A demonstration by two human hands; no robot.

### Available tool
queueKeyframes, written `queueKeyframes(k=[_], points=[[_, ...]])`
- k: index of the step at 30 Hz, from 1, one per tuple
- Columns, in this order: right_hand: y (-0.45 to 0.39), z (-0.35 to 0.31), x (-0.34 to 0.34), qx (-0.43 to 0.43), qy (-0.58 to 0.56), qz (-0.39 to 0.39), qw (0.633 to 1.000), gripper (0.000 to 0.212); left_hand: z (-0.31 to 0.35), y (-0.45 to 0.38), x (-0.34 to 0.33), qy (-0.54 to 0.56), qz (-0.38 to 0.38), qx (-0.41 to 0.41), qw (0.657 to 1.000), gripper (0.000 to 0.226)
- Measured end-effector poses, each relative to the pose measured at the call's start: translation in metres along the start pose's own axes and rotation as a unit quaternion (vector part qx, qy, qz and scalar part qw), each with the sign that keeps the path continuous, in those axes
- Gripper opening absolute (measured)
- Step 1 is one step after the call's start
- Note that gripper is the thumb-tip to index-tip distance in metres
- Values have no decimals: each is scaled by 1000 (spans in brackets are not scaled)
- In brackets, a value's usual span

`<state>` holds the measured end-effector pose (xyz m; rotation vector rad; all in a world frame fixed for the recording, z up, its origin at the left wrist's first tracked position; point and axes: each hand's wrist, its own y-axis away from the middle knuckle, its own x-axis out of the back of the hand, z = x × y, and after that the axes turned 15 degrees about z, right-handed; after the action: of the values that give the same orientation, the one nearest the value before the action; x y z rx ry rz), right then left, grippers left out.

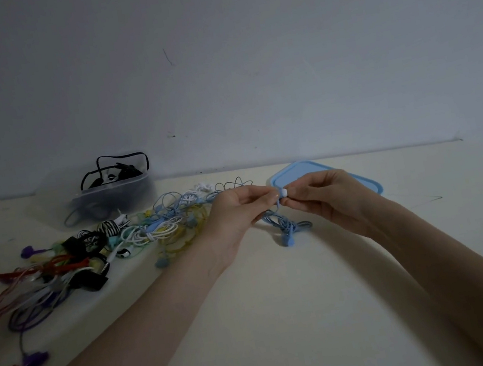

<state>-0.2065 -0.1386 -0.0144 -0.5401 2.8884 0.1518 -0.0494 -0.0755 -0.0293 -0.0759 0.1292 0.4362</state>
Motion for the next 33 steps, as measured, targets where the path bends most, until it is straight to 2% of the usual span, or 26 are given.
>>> queueKeyframes(k=[3, 5, 8, 10, 12, 15, 18, 21, 23, 33], points=[[-1, 1, 0, 2, 14, 4, 1000, 14, 0, 1, -1, -47, 34, -39, 998, 7], [-1, 3, 0, 0, 21, 7, 1000, 12, 0, 2, -3, -92, 42, -105, 989, 8], [-1, 3, 2, -19, 8, 9, 1000, 8, -1, 3, -5, -197, 50, -251, 946, 13], [-1, 3, 2, -28, -7, 10, 1000, 10, 0, 2, -4, -226, 45, -296, 927, 10], [-1, 5, 0, -28, -25, 11, 999, 10, 2, 0, 0, -193, 30, -264, 945, 13], [-1, 7, -3, -21, -34, 18, 999, 12, 3, -1, 2, -94, 24, -136, 986, 11], [-2, 8, -4, -12, -38, 18, 999, 14, 0, -2, 3, -72, 34, -86, 993, 7], [-3, 8, -4, -8, -42, 14, 999, 20, -1, -2, 3, -55, 37, -69, 995, 8], [-3, 8, -4, -5, -38, 13, 999, 16, 0, -1, 3, -50, 37, -66, 996, 7], [0, 5, -6, 11, -29, 19, 999, 17, 1, 0, 1, -49, 38, -83, 995, 7]])
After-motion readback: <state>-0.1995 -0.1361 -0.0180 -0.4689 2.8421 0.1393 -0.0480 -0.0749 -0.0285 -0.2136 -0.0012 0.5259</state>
